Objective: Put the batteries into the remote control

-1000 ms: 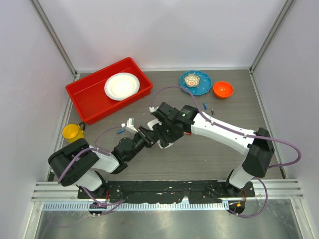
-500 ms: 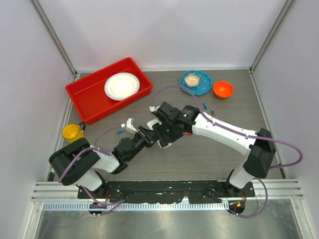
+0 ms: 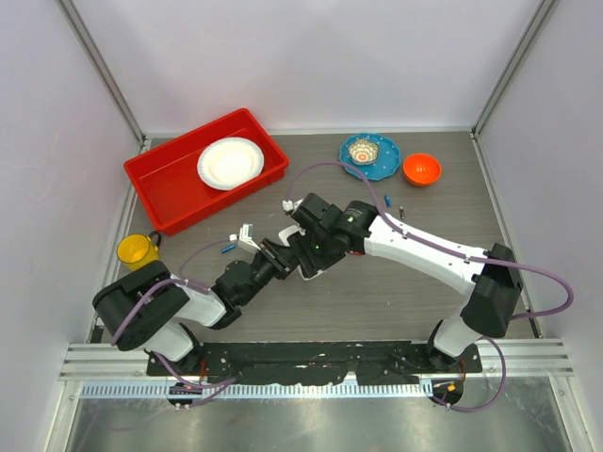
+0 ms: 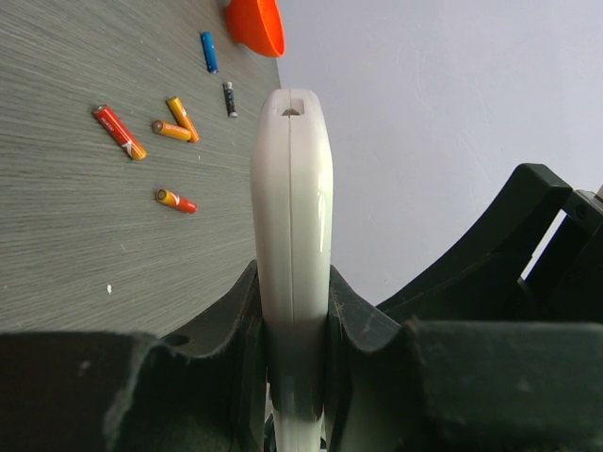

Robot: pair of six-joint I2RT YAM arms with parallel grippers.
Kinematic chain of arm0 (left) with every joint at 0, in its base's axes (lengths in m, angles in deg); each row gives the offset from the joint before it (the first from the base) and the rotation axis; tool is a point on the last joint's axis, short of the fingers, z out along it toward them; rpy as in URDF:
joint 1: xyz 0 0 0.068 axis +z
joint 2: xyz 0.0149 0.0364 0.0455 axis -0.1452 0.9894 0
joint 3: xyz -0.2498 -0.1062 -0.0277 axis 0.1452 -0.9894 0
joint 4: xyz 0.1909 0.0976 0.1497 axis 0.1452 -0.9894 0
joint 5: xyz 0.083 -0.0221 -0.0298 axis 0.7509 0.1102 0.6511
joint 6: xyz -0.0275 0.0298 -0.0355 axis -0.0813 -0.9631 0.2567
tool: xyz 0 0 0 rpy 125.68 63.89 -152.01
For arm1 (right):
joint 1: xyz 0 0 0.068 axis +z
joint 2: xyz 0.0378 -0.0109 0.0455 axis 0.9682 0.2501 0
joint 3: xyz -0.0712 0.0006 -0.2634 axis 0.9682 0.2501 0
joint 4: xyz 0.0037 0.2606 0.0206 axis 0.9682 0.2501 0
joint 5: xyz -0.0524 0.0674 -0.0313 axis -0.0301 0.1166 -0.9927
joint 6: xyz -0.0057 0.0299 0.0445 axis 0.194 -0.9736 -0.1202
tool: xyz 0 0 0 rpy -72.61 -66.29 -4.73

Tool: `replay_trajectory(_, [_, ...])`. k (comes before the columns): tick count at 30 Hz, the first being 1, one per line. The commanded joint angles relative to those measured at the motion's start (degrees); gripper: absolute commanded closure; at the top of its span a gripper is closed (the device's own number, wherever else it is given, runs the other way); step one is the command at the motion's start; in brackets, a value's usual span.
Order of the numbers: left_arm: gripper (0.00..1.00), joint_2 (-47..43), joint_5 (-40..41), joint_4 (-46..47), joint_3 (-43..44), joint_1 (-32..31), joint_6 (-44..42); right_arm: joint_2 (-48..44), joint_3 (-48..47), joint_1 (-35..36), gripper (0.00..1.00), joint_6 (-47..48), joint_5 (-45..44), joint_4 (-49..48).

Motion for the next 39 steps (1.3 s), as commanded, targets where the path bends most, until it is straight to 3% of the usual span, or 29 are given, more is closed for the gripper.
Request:
replay_trajectory(1, [1.00,-0.5,0.8,8.8,0.7,-0.3,0.1,-1.8,0.1,0.4,0.99,-0.2,-3.3,-0.9])
replay_trajectory(39, [1.00,-1.1,-3.4,15.1,1.8,-0.9,2.5,-0.1,3.7,0.3,0.99,-1.7,-7.6,-3.0])
